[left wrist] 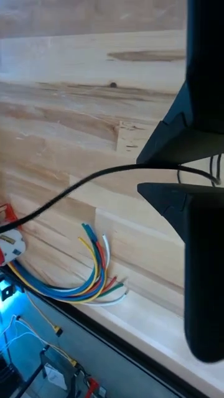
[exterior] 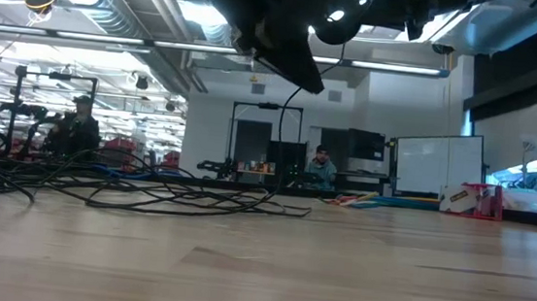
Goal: Coiling cords
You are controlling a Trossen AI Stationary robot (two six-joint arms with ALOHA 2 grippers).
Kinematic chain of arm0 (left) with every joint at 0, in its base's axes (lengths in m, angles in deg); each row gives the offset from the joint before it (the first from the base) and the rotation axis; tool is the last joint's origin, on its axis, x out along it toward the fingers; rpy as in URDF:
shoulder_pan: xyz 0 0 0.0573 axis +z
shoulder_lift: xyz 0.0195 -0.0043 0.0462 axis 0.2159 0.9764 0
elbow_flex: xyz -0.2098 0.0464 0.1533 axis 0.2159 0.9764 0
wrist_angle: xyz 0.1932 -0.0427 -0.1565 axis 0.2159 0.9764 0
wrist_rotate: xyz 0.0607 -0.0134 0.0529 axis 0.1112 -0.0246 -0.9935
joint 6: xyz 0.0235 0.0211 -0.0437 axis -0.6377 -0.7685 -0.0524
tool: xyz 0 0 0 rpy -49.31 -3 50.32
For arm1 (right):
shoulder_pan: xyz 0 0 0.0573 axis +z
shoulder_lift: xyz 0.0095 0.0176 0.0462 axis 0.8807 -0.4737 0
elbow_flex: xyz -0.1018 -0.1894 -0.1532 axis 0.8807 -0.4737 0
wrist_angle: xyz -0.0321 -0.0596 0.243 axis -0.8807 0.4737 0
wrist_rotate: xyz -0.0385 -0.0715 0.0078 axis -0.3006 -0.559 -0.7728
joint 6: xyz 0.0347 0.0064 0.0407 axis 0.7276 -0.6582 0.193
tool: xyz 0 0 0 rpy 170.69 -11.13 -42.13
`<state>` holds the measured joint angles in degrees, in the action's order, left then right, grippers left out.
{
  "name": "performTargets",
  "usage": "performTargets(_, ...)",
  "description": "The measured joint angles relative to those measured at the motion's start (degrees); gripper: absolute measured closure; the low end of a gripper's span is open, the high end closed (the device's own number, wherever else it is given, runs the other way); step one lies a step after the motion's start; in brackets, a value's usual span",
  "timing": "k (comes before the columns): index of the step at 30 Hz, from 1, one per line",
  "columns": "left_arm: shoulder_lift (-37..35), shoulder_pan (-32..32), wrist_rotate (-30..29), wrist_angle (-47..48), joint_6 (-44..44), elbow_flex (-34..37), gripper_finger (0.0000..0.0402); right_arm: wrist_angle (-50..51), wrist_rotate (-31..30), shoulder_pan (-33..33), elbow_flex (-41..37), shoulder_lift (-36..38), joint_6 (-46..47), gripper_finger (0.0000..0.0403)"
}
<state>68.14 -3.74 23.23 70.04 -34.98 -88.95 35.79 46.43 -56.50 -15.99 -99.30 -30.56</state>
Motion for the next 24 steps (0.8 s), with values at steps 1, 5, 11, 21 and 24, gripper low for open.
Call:
performTargets(1, -0.20, 0.01, 0.00, 0.00, 0.02, -0.01, 0.0357, 0.00, 0.00, -0.01, 0.00, 0.00, 0.02, 0.0401)
performTargets(5, -0.26, 0.14, 0.01, 0.11, 0.02, -0.02, 0.0357, -0.02, 0.00, -0.01, 0.00, 0.00, 0.02, 0.0401)
performTargets(11, -0.25, 0.20, 0.05, 0.08, 0.01, -0.02, 0.0367, -0.04, 0.00, -0.01, 0.00, 0.00, 0.02, 0.0401)
performTargets(21, 1.17, 0.58, 0.16, -0.97, 2.39, -0.07, 0.0399, -2.17, 0.00, 0.01, 0.00, 0.00, -0.02, 0.0401)
performTargets(24, 2.35, 1.03, 0.11, -1.73, 2.56, -0.07, 0.0400, -3.27, 0.84, 0.00, 0.00, 0.00, -0.03, 0.0401)
